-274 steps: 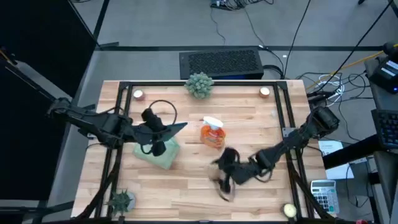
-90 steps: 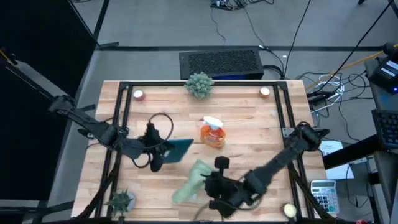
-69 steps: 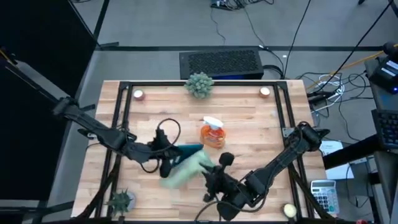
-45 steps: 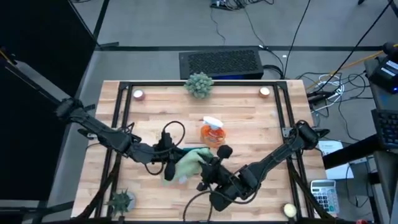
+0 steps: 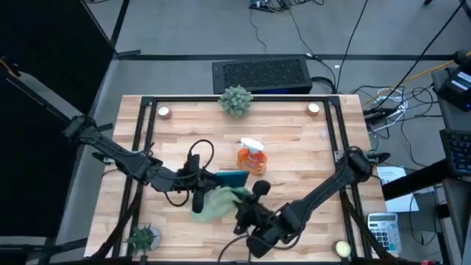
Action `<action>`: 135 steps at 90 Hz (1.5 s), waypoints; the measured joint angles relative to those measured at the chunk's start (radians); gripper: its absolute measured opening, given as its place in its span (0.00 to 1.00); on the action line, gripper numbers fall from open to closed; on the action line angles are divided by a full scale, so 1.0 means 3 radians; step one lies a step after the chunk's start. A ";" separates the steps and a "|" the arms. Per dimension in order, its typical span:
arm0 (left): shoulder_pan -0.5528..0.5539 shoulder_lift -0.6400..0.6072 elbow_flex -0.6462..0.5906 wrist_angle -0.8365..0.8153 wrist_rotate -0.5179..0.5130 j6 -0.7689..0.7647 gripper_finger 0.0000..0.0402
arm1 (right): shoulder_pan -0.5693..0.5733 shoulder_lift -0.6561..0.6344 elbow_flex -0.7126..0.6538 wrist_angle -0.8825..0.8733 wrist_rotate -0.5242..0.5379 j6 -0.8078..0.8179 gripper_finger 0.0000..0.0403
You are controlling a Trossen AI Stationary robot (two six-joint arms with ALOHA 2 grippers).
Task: Apply microfiber cloth
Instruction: Wipe the back of the blue tablet with the green microfiber cloth
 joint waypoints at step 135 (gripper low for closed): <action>-0.0007 -0.0002 -0.0011 0.0302 -0.0223 0.0292 0.03 | -0.0176 0.0632 0.0175 0.0119 -0.1169 0.0309 0.02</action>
